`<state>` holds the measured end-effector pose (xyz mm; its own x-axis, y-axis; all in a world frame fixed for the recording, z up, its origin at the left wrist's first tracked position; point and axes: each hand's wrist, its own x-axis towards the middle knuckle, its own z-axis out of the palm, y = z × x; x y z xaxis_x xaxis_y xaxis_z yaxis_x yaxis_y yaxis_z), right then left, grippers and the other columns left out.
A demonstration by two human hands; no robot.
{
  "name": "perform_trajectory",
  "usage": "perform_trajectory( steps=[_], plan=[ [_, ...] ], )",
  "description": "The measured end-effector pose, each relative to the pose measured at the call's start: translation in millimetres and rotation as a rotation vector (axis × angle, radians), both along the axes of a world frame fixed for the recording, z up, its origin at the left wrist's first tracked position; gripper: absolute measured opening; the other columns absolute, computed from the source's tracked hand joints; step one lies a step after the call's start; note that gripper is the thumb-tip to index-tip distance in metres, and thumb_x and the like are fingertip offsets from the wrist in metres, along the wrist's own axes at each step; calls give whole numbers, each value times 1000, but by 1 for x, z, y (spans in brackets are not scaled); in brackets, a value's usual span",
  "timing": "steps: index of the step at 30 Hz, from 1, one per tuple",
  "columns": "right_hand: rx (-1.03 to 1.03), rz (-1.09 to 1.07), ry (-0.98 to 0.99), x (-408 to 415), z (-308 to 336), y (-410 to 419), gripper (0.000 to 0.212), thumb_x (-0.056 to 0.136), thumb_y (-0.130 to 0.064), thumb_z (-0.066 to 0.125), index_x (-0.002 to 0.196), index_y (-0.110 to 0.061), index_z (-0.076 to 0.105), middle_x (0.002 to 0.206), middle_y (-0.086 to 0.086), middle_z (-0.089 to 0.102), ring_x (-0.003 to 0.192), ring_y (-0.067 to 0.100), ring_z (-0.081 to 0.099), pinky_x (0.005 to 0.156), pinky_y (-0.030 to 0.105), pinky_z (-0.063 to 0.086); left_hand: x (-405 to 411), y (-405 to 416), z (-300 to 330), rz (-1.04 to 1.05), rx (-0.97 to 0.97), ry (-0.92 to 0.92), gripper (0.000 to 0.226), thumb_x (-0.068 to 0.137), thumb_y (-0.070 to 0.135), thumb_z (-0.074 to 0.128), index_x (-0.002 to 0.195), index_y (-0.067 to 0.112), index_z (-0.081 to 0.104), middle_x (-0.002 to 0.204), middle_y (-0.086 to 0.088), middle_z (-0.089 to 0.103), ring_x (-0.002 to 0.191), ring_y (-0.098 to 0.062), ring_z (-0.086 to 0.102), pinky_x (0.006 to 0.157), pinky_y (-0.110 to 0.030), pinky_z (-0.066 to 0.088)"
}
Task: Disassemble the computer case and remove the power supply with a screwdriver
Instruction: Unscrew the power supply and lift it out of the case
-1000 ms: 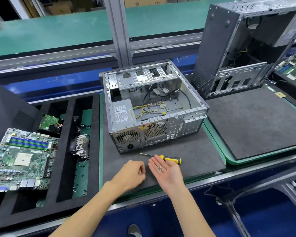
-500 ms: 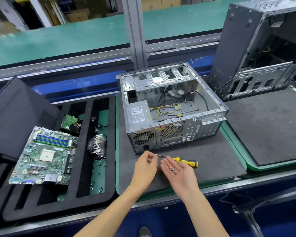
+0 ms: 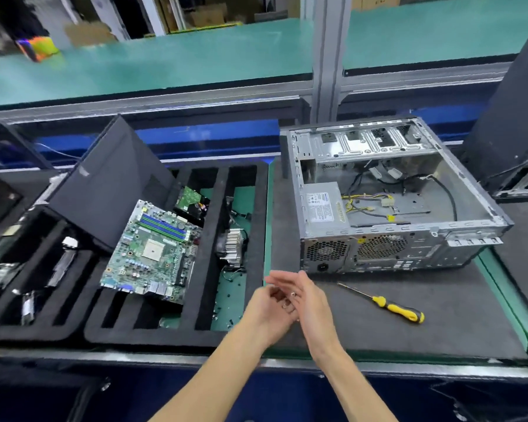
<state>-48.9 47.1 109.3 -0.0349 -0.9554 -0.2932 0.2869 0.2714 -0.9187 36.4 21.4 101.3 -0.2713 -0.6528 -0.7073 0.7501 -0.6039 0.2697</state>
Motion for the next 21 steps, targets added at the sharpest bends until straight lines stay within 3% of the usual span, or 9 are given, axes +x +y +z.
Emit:
perform_trajectory(
  steps=[4,7,11,13,17,21],
  plan=[
    [-28,60,30,38,6,-6,52,108,-28,30,98,-18,80,100,2,79,101,13,72,80,15,50,34,-4,2,137,25,81,36,103,17,37,73,10,55,57,-3,59,44,-15,60,41,-24,49],
    [-47,88,66,63,8,-13,55,110,-23,29,95,-16,81,98,4,79,96,16,72,83,22,52,62,-12,-1,150,53,36,46,101,15,38,58,14,53,53,-1,52,44,-13,55,41,-23,48],
    [-44,49,71,80,6,-24,53,110,-23,30,96,-10,79,98,9,78,96,20,72,87,29,54,98,-31,-8,-35,62,-265,35,97,8,38,64,15,45,57,-2,40,56,-16,41,53,-29,48],
    [-26,35,85,82,2,-29,55,111,-25,28,96,-9,78,96,11,78,96,23,73,87,30,57,113,-43,-17,-131,60,-425,28,91,2,41,65,12,46,56,-2,35,55,-16,33,56,-28,37],
    [66,-34,63,80,-8,-36,57,111,-26,25,95,1,72,85,20,76,78,26,73,71,28,60,127,-64,-40,-378,8,-711,26,93,1,40,72,11,51,58,-3,39,48,-15,33,42,-23,30],
    [148,-98,64,77,-21,-36,56,111,-27,26,96,2,71,81,21,75,69,25,71,64,27,58,127,-76,-71,-656,-93,-905,27,94,2,46,70,13,48,57,-3,43,44,-14,40,40,-18,29]
  ],
)
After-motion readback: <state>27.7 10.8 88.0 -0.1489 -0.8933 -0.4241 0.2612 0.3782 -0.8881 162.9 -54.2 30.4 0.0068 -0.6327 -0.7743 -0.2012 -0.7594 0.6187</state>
